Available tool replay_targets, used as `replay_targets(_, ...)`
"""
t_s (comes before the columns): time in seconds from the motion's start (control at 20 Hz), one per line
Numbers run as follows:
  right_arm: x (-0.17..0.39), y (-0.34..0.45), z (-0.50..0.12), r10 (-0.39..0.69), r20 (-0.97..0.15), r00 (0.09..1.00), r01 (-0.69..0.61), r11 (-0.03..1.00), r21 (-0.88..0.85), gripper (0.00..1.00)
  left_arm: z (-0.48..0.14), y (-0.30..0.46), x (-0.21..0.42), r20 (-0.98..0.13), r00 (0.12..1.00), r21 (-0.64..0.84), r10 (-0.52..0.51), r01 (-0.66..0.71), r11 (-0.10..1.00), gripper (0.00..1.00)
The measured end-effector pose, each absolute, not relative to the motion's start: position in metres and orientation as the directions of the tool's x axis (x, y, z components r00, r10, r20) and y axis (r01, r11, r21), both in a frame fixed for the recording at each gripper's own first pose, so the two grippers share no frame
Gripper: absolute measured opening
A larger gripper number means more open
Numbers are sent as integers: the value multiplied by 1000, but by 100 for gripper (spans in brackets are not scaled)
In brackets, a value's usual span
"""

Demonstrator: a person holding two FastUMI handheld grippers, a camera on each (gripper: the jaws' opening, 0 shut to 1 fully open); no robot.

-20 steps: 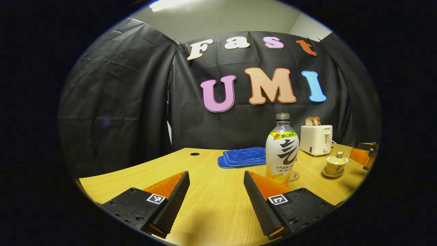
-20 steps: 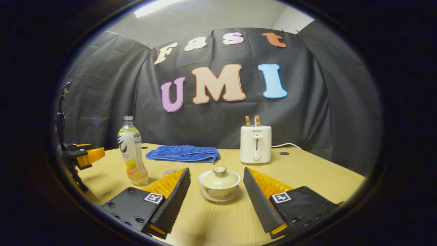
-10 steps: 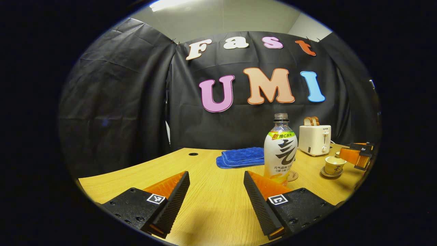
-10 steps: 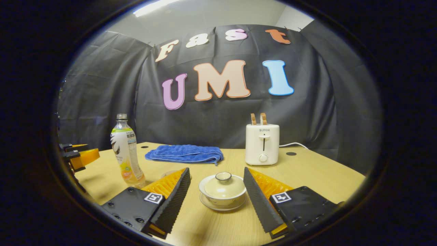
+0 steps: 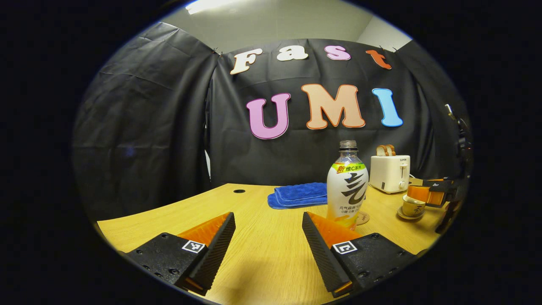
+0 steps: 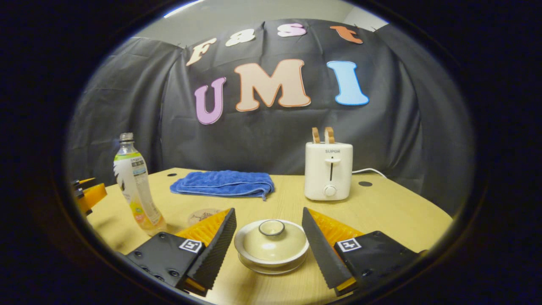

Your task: Open the teacup lid with one hand, grasp the water bottle and pour water into the teacup with the other hand; after pouring, place the water bottle on the coaster and then close the teacup lid.

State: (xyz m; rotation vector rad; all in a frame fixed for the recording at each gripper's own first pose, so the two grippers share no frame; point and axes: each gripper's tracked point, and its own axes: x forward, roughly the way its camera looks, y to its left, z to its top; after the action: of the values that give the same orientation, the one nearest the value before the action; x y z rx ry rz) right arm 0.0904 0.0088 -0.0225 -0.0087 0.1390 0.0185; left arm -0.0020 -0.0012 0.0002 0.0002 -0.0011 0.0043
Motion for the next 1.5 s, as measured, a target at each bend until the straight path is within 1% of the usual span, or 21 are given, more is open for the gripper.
replay_targets(0.15,95,9,-24,22,-145,989,-23,1000,-10,73,0,-1,-2,1,1000,0,3,-3,1000,93)
replay_targets(0.2,95,9,-25,21,-153,988,-22,1000,-8,70,0,-1,-2,1,1000,0,3,-3,1000,93)
replay_targets(0.3,98,8,-26,19,-165,986,-21,1000,-7,56,0,-1,-2,1,1000,0,3,-3,1000,93)
replay_targets(0.4,97,9,-27,20,-165,986,-23,1000,-14,47,0,-2,-2,1,1000,0,1,-1,1000,93)
replay_targets(0.45,98,6,-26,14,-160,987,-17,1000,-15,47,0,-2,-2,1,1000,0,0,0,1000,93)
replay_targets(0.55,95,7,-25,18,-163,986,-20,1000,-11,34,-1,-2,-2,1,1000,-1,0,0,1000,93)
replay_targets(0.65,94,9,-25,24,-156,987,-26,1000,-12,34,0,-3,-2,1,1000,-1,-3,3,1000,93)
replay_targets(0.75,90,10,-19,33,-126,991,-35,999,-12,36,0,-4,-2,2,1000,-1,-12,12,1000,93)
replay_targets(0.8,88,10,-14,38,-102,994,-39,999,-11,34,0,-6,-2,2,1000,-1,-22,22,1000,93)
replay_targets(0.85,87,10,-12,39,-85,996,-40,999,-9,34,0,-9,-2,3,999,-2,-36,36,999,93)
replay_targets(1.05,77,7,-7,36,-49,998,-36,999,-5,35,0,-28,-2,6,991,-5,-133,133,991,93)
replay_targets(1.25,65,4,-3,35,-16,999,-35,999,-2,35,-1,-58,-5,4,954,-7,-299,299,954,93)
replay_targets(1.5,52,0,-1,37,-8,999,-37,999,-1,34,0,-83,-2,6,917,-12,-399,399,917,93)
